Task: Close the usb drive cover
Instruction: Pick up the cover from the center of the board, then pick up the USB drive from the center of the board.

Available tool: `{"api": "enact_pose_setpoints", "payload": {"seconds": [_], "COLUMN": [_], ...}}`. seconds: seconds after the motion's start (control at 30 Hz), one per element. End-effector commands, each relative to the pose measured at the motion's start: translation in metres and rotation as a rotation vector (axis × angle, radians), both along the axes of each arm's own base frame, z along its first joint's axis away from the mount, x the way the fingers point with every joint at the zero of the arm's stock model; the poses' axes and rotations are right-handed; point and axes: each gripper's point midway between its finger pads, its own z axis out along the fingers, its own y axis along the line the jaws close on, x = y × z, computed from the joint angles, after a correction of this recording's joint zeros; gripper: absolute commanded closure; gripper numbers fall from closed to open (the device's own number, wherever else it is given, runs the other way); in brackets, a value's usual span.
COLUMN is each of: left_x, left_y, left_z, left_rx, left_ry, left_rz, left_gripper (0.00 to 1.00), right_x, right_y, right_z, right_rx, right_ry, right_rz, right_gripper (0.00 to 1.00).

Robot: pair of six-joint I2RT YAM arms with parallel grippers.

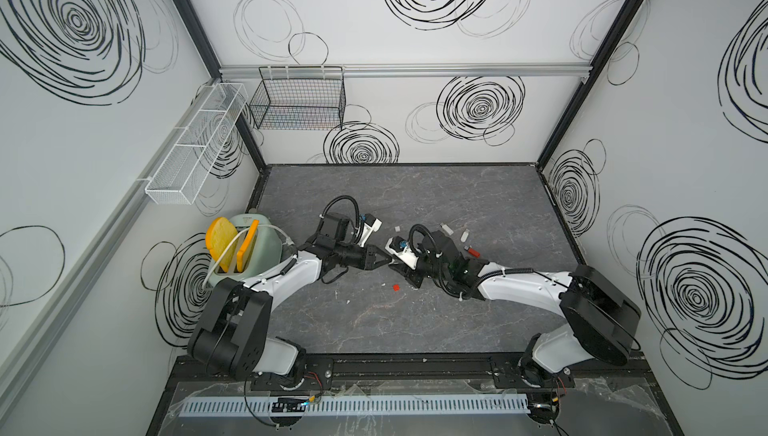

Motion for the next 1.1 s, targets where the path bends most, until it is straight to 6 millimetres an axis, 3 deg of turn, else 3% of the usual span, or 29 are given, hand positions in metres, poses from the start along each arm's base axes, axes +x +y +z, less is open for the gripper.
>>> {"api": "enact_pose_setpoints", "payload": {"seconds": [0.0, 0.17, 0.43, 0.6, 0.7, 0.83, 1.07], "left_x": [0.004, 0.01, 0.013, 0.016, 0.017, 0.017, 0.018], "left_y": [0.007, 0.016, 0.021, 0.023, 0.025, 0.026, 0.028], "left_z": [0.009, 0.004, 0.004, 0.006, 0.006, 0.006, 0.004], "left_rx": [-0.011, 0.014, 0.025, 0.03, 0.032, 0.037, 0.047], "left_ry": [-0.052, -0.06, -0.069, -0.072, -0.076, -0.084, -0.088], "left_rz": [0.016, 0.051, 0.069, 0.08, 0.086, 0.087, 0.09], "left_gripper": [1.0, 1.0, 1.0, 1.0, 1.0, 1.0, 1.0], "right_x": [0.008, 0.027, 0.084, 0.102, 0.108, 0.115, 0.134], "right_y": [-0.008, -0.046, -0.133, -0.185, -0.21, -0.232, -0.24], "right_z": [0.005, 0.003, 0.003, -0.005, -0.015, -0.03, -0.049], "right_rx": [0.006, 0.022, -0.009, 0.004, -0.007, -0.023, -0.052], "right_ry": [0.032, 0.123, 0.325, 0.439, 0.489, 0.546, 0.59], "right_rz": [-0.065, -0.257, -0.738, -0.977, -1.085, -1.177, -1.234], "right_gripper": [0.55, 0.41, 0.27, 0.17, 0.17, 0.2, 0.27]}}
